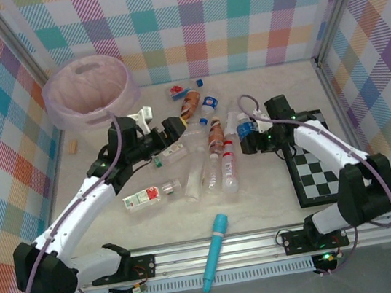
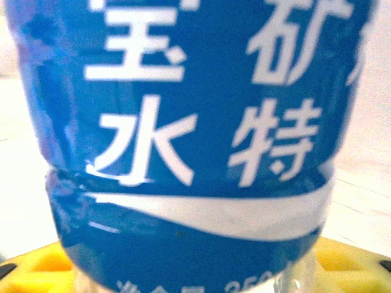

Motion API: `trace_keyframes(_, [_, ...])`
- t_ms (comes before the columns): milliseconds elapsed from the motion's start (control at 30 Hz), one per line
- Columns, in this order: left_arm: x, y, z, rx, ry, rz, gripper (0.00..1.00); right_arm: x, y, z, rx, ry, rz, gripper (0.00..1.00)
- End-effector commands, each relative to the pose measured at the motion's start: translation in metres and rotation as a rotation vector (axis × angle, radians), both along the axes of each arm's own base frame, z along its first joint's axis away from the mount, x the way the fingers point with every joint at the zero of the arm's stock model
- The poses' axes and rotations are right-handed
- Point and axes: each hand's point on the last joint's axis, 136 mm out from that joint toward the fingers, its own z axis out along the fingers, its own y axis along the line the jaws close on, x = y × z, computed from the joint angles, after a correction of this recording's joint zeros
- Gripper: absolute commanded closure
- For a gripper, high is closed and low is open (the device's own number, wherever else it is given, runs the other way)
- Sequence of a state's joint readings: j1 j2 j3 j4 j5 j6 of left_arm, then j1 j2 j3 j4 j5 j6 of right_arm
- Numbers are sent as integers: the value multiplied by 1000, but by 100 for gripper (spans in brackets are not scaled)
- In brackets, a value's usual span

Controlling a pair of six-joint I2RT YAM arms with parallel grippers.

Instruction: Put the plastic bottles in the bin

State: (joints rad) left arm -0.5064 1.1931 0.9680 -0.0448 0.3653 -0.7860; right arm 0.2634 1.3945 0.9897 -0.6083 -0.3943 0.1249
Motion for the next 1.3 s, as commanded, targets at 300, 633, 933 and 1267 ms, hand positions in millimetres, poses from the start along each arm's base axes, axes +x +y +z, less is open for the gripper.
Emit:
trace_keyframes(300, [-5,-107,10,-151,-18,-188,8,-46,75,95,460,-197,357,47])
trace_keyframes(633, [-10,-126,-6,-130,7,-215,23,-45,90,120,531,-252,384,47])
trace_keyframes(933, [-10,-139,-8,-145,17,-238,36,-41,98,118,534,-253,397,46])
trace_keyframes(1267, [-5,-134,-13,-86,11,-221,48,-44,90,118,459,-270,396,8])
